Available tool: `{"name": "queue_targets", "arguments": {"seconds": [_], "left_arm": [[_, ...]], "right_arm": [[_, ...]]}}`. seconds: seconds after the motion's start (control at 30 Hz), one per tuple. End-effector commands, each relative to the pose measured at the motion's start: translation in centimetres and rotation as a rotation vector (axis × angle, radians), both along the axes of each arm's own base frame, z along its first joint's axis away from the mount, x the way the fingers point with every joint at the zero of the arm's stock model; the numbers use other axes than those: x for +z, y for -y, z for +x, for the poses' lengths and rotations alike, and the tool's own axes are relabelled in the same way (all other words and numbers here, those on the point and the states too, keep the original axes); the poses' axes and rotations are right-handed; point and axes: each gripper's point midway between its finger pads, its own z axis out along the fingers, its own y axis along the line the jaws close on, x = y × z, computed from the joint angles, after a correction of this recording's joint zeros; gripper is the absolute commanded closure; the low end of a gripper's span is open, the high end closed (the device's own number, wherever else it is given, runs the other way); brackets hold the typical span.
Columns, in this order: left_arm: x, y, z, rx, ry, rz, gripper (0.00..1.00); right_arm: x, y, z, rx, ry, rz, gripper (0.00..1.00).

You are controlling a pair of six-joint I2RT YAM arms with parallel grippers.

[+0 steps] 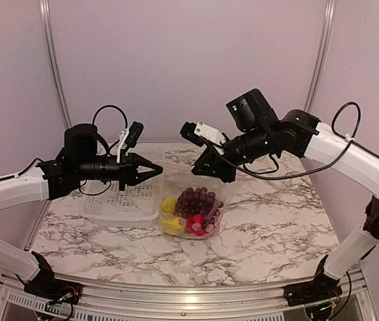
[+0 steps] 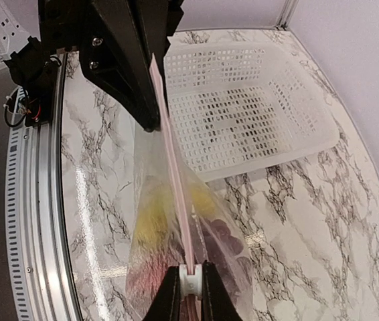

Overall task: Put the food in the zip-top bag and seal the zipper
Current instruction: Zip the zipper on the zipper food storage bag.

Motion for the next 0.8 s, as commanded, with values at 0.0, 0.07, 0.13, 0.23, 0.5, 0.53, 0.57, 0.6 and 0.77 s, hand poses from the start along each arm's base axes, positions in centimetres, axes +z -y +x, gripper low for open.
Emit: {"name": "queue_targets", "arguments": {"seconds": [0.0,0.07,0.13,0.23,0.5,0.53,0.57,0.6,0.77], "left_arm": [[0.8,-2.8,1.4,0.123,0.035,-0.008,1.00],[0.6,-3.2,1.3,0.139,0.031,-0.006,1.00],[0.4,-3.6,1.3,0.152,0.029,-0.002,1.00],[0.3,-4.1,1.2,0.169,0.029,0.001,1.00],[-0.2,-4.9,1.5,0.207,0.023,0.004,1.00],[-0.2,-5.0,1.6,0.211,0.021,0.000,1.00],[-0.1,-5.0,1.6,0.213,0.019,-0.006,1.00],[0.0,-5.1,1.6,0.214,0.019,-0.009,1.00],[-0.2,-5.4,1.8,0.225,0.015,-0.007,1.00]], "right_arm": [[-1.6,4.5,0.3,-0.105,-0.032,-0.113,0.91],[-2.0,5.0,0.2,-0.113,-0.035,-0.122,0.91],[-2.1,5.5,0.1,-0.121,-0.032,-0.126,0.91],[-2.3,6.1,-0.1,-0.128,-0.031,-0.131,0.91],[-2.9,7.9,-0.8,-0.146,-0.015,-0.154,0.91],[-3.0,8.1,-0.9,-0.148,-0.013,-0.157,0.91],[-3.1,8.3,-1.0,-0.151,-0.014,-0.161,0.91],[-3.2,8.5,-1.1,-0.157,-0.015,-0.164,0.91],[-3.8,9.5,-1.7,-0.166,-0.019,-0.187,0.91]]}}
